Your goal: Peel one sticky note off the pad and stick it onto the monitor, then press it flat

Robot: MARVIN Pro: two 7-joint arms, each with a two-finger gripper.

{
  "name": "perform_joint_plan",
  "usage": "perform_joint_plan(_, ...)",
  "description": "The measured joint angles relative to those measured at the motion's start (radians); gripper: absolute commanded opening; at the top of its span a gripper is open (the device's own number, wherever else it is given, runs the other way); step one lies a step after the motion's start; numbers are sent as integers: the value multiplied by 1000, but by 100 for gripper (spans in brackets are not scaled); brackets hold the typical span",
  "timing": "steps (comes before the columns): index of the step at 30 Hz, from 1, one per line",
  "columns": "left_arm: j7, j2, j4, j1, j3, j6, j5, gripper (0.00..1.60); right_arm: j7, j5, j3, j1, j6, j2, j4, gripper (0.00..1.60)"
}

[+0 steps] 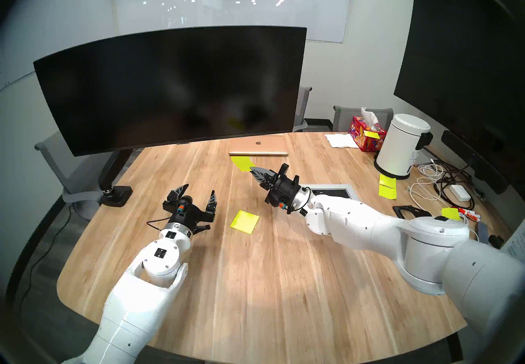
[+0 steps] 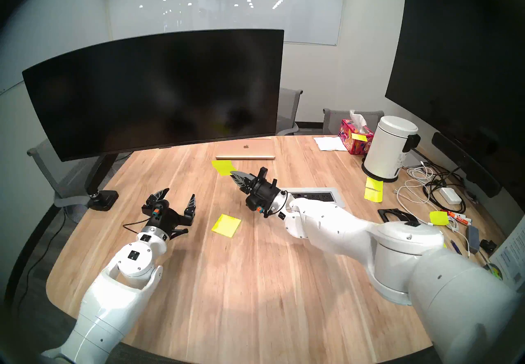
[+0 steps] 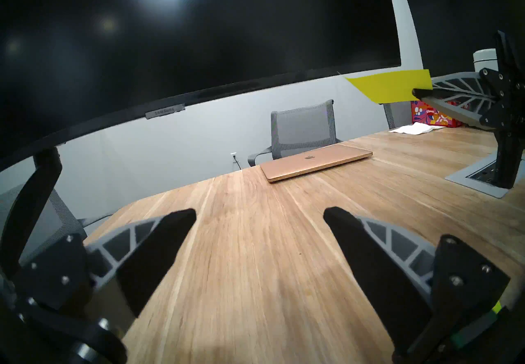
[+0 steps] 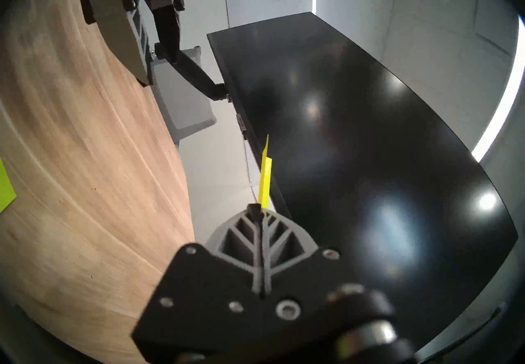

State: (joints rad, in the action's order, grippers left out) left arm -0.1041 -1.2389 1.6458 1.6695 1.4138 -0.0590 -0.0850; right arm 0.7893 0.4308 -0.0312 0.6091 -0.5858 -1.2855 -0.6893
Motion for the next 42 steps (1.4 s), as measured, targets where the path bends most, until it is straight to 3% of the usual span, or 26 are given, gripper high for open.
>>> perform_joint_plan(9, 1, 0, 0, 0, 0, 0, 0, 160, 2, -27, -26, 16, 67, -17, -35, 0)
perform_joint_plan(18, 1, 0, 0, 0, 0, 0, 0, 160, -3, -47, -45, 30, 153, 33, -156, 0)
perform_joint_plan(25, 2, 0, 0, 0, 0, 0, 0, 160, -15, -59, -51, 34, 186, 52, -179, 0)
perform_joint_plan(30, 2, 0, 0, 0, 0, 0, 0, 160, -9, -66, -58, 34, 176, 37, -110, 0)
perform_joint_plan(42, 2, 0, 0, 0, 0, 0, 0, 160, -55, -94, -74, 10, 29, -25, 123, 0)
